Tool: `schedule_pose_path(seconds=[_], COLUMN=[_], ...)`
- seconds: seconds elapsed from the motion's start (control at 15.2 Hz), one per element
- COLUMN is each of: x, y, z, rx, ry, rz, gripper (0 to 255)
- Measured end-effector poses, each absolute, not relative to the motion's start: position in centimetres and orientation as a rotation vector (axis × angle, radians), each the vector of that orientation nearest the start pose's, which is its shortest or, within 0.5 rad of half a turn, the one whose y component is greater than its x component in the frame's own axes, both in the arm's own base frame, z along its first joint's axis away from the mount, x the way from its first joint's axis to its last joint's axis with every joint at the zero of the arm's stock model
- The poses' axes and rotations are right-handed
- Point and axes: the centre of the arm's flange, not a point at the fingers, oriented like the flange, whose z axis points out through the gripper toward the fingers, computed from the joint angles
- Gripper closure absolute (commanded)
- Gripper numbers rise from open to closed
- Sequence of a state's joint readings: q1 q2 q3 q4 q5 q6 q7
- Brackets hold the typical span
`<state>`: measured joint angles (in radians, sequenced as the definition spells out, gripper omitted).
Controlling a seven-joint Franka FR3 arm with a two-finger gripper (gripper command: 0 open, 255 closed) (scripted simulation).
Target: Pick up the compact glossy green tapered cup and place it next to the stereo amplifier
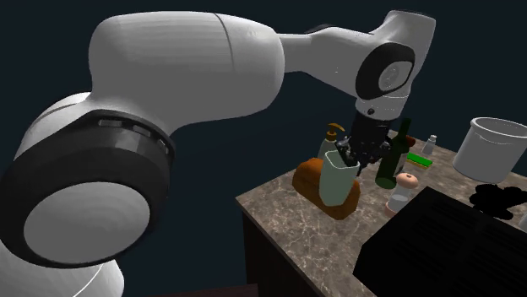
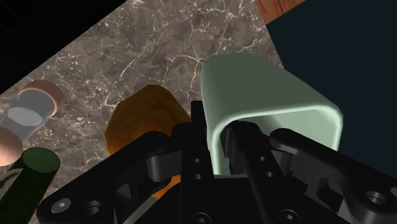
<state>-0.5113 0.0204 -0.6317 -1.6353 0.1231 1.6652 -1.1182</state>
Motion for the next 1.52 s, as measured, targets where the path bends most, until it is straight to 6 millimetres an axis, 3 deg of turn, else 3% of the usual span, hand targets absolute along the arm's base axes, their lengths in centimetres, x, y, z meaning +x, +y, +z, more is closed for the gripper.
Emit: schedule_pose_path(seconds=[1.52], x=[-3.7], y=[-60.8], z=[59.3], rx=[-3.102], ry=[0.057], rz=[-0.164], gripper=[255])
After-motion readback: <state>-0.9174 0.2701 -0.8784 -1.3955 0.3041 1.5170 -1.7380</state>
